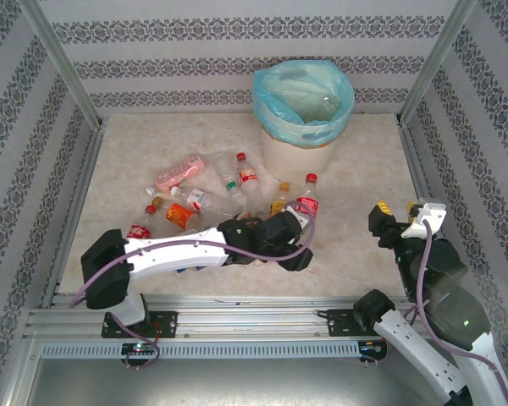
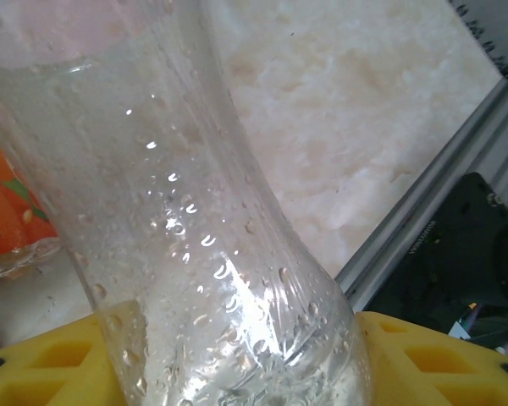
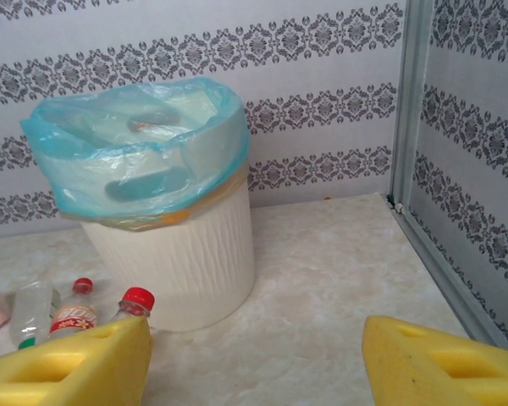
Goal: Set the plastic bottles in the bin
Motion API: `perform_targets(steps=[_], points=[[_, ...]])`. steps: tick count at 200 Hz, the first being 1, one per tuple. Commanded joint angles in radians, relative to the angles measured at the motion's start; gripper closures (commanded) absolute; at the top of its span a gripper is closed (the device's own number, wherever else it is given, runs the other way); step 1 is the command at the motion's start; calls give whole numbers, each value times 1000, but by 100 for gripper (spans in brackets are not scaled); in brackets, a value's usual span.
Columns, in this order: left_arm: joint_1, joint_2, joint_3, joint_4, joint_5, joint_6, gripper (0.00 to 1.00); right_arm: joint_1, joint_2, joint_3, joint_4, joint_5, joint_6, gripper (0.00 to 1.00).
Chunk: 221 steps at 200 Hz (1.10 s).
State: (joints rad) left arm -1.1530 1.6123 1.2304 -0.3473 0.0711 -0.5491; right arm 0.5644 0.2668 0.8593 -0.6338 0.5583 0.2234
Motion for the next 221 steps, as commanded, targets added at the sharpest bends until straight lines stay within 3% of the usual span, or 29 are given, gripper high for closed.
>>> perform_targets(steps=[1,60,81,114,139,177,221], points=[[-16,-96,-69,127,-22,54,59,-4,-13,24,27,-36,47,33],[-16,-321,-261,282,-120,130,65,-5,18,56,68,-185,115,33],[-16,-383,-303,297,-158,174,72,-4,45,61,118,-268,145,33],[-16,-454,-333,266,-241,214,92,-4,111,81,194,-390,169,32],[-16,-499,-350,252,-266,249,99,-6,187,103,228,-469,184,32],[-16,-566,-388,261,-279,300,100,-4,339,183,241,-607,208,32],[-16,-605,-407,263,-241,348,100,-5,510,264,249,-667,224,38]])
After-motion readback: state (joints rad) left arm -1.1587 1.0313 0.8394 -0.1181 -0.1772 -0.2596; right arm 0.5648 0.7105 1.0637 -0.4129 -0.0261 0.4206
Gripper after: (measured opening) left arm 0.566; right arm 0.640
